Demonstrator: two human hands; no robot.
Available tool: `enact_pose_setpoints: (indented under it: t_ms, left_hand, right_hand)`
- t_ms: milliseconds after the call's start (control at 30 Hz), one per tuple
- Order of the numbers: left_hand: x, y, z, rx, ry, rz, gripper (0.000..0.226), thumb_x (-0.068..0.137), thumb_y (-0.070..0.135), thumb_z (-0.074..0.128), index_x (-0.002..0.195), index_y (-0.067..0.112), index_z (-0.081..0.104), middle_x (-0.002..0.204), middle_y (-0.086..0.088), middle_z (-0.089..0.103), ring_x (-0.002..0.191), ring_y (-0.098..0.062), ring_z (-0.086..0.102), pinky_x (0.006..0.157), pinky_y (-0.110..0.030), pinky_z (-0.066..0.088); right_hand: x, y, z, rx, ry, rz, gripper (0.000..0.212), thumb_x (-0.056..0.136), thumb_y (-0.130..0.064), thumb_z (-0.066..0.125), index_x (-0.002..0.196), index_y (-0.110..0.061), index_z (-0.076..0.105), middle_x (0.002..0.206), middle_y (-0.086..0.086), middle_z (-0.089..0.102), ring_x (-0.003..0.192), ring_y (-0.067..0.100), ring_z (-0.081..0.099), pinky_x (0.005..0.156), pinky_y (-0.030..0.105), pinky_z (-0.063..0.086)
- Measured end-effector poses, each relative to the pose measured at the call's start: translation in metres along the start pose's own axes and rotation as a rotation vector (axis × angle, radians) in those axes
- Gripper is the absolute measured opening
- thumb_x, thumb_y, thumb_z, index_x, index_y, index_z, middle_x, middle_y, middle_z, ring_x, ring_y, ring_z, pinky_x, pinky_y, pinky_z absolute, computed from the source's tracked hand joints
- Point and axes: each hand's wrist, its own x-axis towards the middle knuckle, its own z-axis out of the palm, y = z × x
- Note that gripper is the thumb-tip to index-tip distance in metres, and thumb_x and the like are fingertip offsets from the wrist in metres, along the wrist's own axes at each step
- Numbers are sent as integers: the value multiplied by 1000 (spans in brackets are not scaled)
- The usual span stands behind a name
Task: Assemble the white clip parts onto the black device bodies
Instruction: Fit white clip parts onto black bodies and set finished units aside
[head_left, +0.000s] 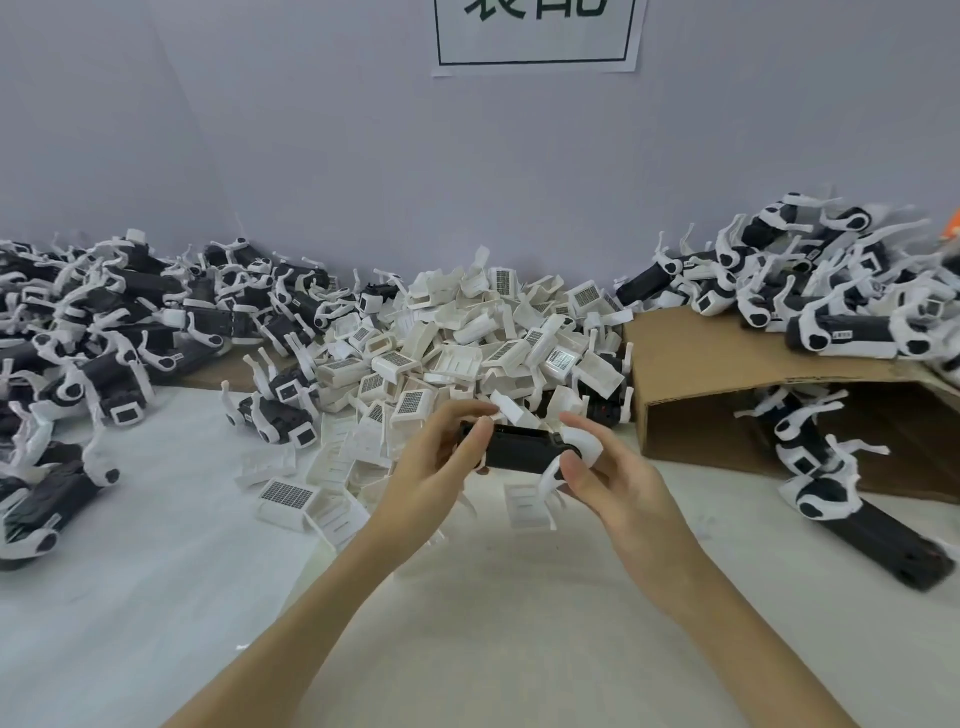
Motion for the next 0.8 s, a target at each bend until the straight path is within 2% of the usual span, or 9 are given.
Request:
enact_pose_setpoints:
  t_ms: [100, 200, 333, 433, 500, 567, 600, 700, 800]
  left_hand:
    - [2, 1, 2, 32, 57, 17, 36, 104, 45, 48, 117, 21, 73, 96, -2, 73, 82, -14, 67, 74, -20, 49]
    - [1, 2, 7, -28, 107, -52, 36, 106, 44, 48, 112, 21, 75, 101, -9, 76, 86, -25, 74, 69, -28, 54]
    - [2, 5, 11, -353, 67, -282, 47, 115, 40, 41, 124, 7, 73, 116, -16, 78, 109, -32, 75, 94, -38, 60]
    - [1, 9, 13, -589, -16, -377, 55, 115, 42, 36, 126, 4, 74, 111, -21, 78, 106, -31, 77, 86, -33, 62]
    - [0, 10, 15, -667, -66, -417, 55, 116, 40, 34, 126, 6, 76, 120, -24, 75, 112, -34, 75, 88, -35, 62]
    - [-2, 9, 19, -651, -92, -436, 52, 116, 38, 34, 130, 7, 73, 125, -23, 74, 117, -34, 73, 91, -35, 62]
    - [-4, 8, 21, -597, -106, -434, 52, 116, 40, 34, 129, 9, 73, 124, -20, 76, 116, -31, 74, 93, -35, 61]
    - [-9, 5, 28, -304, -94, -344, 50, 113, 51, 36, 123, 20, 75, 119, -5, 78, 118, -25, 72, 101, -34, 57]
    - [-9, 9, 28, -104, 29, -163, 46, 108, 57, 37, 123, 29, 70, 119, 8, 77, 117, -17, 71, 94, -27, 56]
  right_hand:
    - [-2, -3, 5, -48, 42, -28, 56, 80, -49, 80, 131, -30, 65, 105, -2, 79, 104, 19, 75, 86, 22, 57]
    - [-2, -5, 10, -21, 25, -14, 56, 85, -53, 77, 131, -24, 65, 111, 1, 78, 108, 22, 74, 93, 35, 60]
    - [-6, -6, 13, 290, -98, 47, 63, 97, -56, 61, 134, -5, 63, 122, 30, 63, 123, 39, 65, 102, 49, 55]
    - [-8, -10, 11, 501, -195, 78, 45, 104, -34, 50, 140, -10, 63, 124, 25, 63, 120, 40, 62, 106, 53, 51]
    - [-9, -10, 15, 275, -185, 22, 34, 99, -25, 56, 129, -22, 72, 120, 15, 71, 110, 30, 66, 94, 39, 54]
    - [-10, -7, 21, -91, -68, -78, 19, 96, -27, 69, 114, -31, 74, 109, 0, 76, 100, 18, 72, 82, 24, 53]
    - [-10, -4, 25, -189, 0, -105, 20, 93, -31, 78, 112, -32, 72, 106, -3, 76, 96, 13, 73, 79, 19, 53]
    - [-9, 6, 26, -308, 177, -161, 36, 88, -26, 83, 118, -34, 63, 111, -12, 73, 100, 3, 70, 79, 12, 51]
    - [-8, 9, 14, -471, 131, -227, 39, 94, -13, 77, 117, -35, 55, 110, -25, 70, 108, -5, 65, 84, 7, 47]
